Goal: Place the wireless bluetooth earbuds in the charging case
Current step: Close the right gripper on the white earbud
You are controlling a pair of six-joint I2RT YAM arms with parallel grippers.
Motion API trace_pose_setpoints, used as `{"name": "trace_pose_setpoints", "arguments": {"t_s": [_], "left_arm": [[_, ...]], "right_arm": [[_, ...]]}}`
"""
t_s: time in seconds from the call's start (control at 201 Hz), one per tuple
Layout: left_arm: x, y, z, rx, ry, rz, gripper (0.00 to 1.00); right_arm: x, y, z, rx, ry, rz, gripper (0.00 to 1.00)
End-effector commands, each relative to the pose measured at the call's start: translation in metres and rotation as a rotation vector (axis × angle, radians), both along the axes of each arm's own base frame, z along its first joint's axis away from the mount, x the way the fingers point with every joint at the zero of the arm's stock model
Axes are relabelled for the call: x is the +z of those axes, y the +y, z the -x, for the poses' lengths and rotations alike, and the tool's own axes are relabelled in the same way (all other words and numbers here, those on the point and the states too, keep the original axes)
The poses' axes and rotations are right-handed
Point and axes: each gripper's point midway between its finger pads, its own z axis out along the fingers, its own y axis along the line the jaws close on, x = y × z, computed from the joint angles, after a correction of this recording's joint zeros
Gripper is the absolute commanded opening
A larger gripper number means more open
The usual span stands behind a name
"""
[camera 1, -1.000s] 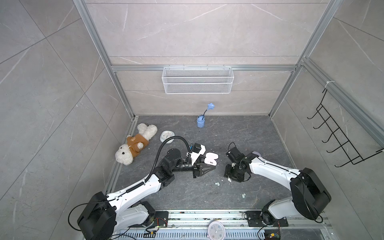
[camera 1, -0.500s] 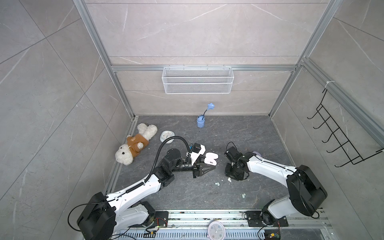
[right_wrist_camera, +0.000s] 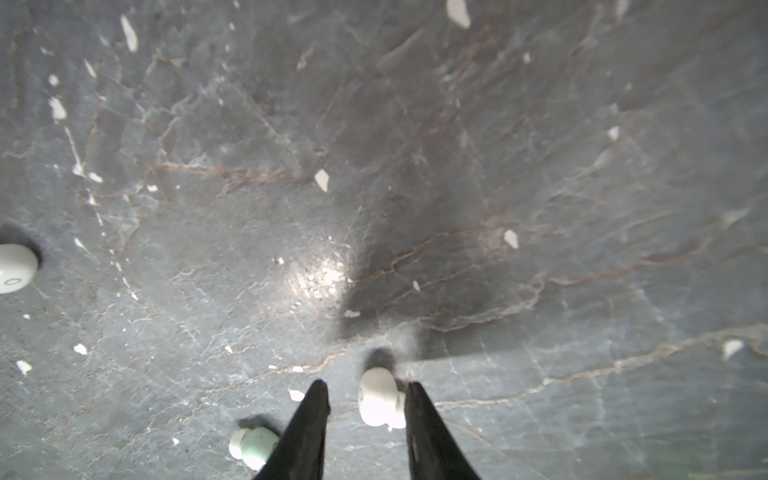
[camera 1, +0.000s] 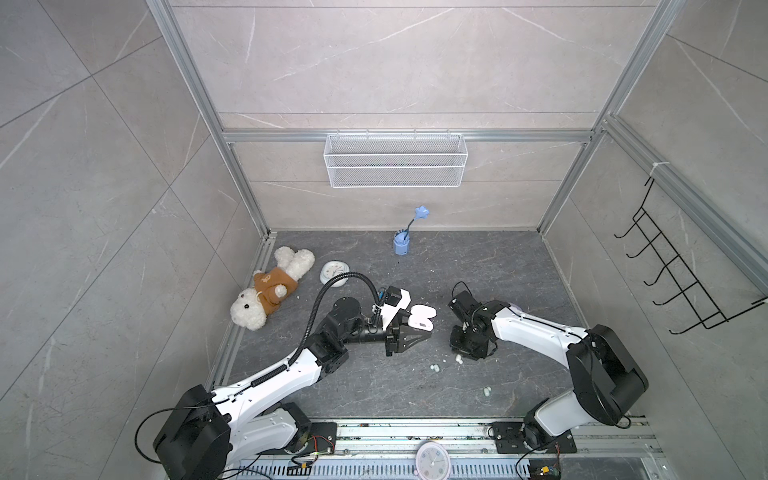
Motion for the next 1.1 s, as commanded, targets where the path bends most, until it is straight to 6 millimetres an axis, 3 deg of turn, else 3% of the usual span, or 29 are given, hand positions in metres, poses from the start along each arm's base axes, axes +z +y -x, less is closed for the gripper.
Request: {"name": "trace_pose_setpoints", "arguments": {"t_s": [0.0, 1.09], "left_arm": [[0.024, 0.001, 0.003, -0.004, -0.077, 0.049, 0.19], [0.023, 0.002, 0.003, 0.0, -0.078, 0.046, 0.18]], "right_arm": [[0.0, -0.003, 0.004, 0.017, 0.026, 0.003, 0.35], [-0.013, -0.001, 0.009, 0.041, 0.078, -0.01, 0.27]]}}
